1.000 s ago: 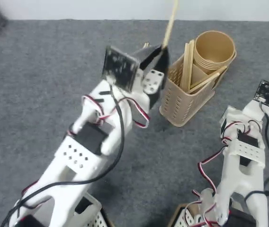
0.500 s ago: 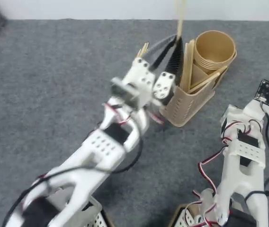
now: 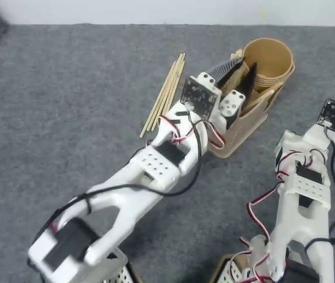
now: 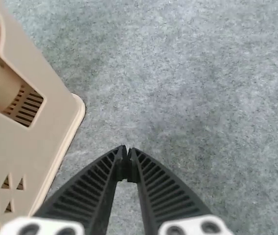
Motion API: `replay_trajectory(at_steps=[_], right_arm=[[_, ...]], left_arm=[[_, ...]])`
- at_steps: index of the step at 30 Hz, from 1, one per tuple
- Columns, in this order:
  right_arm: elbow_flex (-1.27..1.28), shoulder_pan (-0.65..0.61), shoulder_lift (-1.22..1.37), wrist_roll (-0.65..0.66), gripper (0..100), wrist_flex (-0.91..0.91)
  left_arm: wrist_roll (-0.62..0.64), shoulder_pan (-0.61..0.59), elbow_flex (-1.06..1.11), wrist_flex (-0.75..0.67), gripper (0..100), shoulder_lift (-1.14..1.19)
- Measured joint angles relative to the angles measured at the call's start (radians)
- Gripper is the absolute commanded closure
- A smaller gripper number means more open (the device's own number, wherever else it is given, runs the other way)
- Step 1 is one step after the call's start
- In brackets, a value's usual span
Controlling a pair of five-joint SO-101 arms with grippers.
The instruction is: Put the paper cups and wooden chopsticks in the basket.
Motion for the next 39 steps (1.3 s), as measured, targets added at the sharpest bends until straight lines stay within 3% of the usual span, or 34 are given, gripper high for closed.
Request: replay_trajectory(at_steps=[6, 11, 16, 23, 29, 39], right_arm=[[0.000, 0.000, 0.000, 0.000, 98.7, 0.000], [0.000, 0.000, 0.000, 0.000, 98.7, 0.000], [0.009, 0.000, 0.000, 0.000, 98.7, 0.000], [0.012, -0.002, 0.000, 0.002, 98.7, 0.000], [0.012, -0.002, 0.000, 0.002, 98.7, 0.000], [0.012, -0.002, 0.000, 0.002, 98.7, 0.000]], left_arm=[[0.000, -0.054, 0.000, 0.348, 91, -0.212], [0.000, -0.264, -0.003, 0.562, 91, -0.344], [-0.011, -0.430, -0.141, 0.868, 91, -0.307], [-0.163, -0.459, -0.413, 1.237, 91, 0.098], [-0.118, -0.493, -0.718, 1.444, 91, 0.522], [-0.063, -0.516, -1.326, 1.637, 91, 1.039]])
